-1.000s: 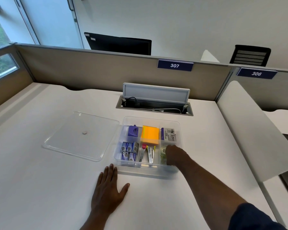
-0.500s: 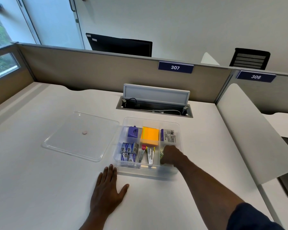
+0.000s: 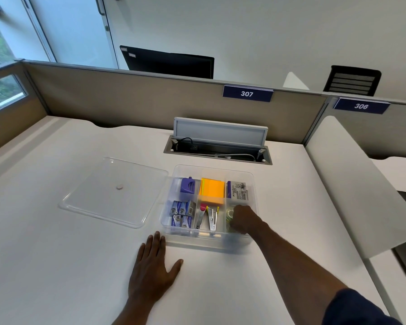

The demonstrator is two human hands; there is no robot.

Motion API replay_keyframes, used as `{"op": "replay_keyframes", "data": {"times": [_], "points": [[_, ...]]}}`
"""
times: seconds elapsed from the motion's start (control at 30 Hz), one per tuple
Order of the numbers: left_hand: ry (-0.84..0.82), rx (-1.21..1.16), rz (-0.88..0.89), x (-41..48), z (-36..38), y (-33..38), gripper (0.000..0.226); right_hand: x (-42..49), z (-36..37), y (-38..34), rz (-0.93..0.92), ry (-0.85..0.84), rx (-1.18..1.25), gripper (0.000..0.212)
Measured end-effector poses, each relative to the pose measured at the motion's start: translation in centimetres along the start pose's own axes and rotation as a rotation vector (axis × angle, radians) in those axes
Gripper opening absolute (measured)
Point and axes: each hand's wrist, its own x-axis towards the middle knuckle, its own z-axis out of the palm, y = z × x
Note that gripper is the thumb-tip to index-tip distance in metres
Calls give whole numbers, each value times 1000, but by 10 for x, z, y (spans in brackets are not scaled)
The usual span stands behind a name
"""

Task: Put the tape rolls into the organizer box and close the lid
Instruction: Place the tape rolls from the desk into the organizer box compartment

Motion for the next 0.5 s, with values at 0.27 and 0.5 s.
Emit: {"op": "replay_keyframes", "data": {"times": [0.27,0.5], "points": [[5,-6,-4,0,3,0,93,0,2,2,-10,45,-6,31],[22,-18,-9,1,6,-1,91,-3,-3,-6,59,207,1,35]]}}
